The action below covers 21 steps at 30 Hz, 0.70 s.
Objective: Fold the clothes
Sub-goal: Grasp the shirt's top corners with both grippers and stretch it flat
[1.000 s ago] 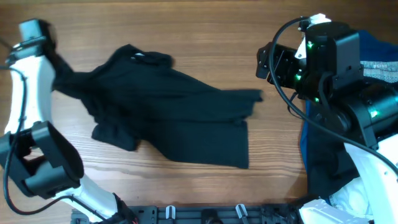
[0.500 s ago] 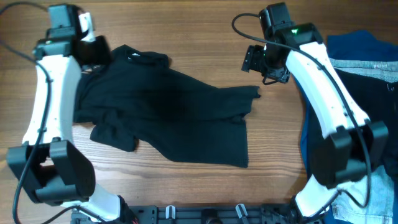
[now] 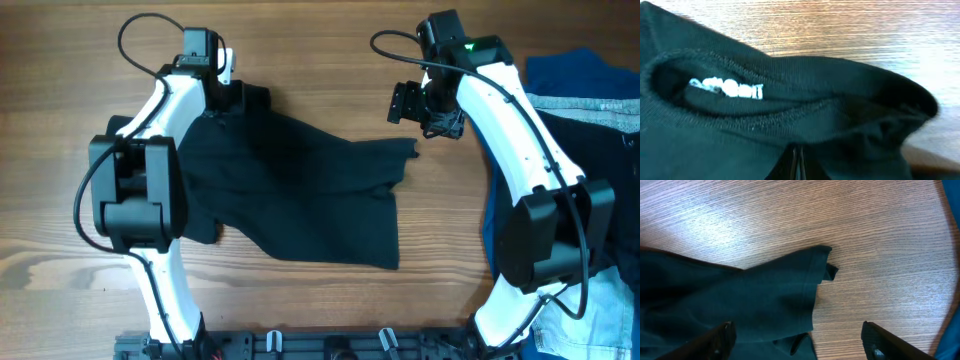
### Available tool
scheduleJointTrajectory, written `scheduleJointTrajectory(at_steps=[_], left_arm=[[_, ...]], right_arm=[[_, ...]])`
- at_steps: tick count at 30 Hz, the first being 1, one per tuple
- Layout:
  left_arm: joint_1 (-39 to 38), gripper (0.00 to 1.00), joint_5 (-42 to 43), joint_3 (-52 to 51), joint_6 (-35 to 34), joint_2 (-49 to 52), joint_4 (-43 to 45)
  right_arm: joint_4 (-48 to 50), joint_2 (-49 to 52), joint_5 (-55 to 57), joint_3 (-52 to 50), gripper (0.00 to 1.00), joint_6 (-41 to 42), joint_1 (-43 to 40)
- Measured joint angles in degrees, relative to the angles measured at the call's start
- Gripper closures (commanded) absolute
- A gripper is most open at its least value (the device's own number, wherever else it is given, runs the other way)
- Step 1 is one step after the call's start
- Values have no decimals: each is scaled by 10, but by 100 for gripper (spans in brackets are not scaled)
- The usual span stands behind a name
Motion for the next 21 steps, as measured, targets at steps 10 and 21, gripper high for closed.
scheduleJointTrajectory(at_steps=[10,21], left_arm=[[46,96,-52,9,-41,35,84],[215,79,53,107,-132,51,19]], right_arm=[[1,0,0,0,3,-4,0],[205,0,-38,-66,11,-13,0]])
